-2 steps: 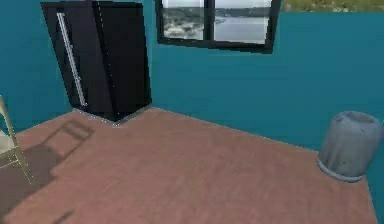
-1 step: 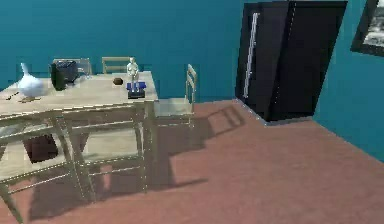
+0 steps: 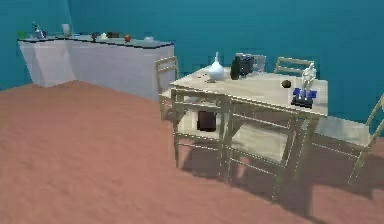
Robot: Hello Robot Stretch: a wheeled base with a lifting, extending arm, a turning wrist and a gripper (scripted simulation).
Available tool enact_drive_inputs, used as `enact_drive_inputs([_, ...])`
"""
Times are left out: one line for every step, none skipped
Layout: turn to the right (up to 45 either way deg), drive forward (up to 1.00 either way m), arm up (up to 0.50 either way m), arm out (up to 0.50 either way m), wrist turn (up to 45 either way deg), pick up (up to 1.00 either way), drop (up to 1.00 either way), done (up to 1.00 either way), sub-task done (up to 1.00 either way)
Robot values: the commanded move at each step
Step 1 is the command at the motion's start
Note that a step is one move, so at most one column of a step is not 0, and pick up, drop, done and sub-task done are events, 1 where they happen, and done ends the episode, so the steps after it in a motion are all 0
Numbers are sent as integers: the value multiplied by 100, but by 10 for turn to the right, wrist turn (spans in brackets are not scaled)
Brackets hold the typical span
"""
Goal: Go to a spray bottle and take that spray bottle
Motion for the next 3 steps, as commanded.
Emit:
enact_drive_inputs([-300, 0, 0, 0, 0, 0, 0, 0, 0])
enact_drive_inputs([0, 25, 0, 0, 0, 0, 0, 0, 0])
enact_drive_inputs([0, 100, 0, 0, 0, 0, 0, 0, 0])
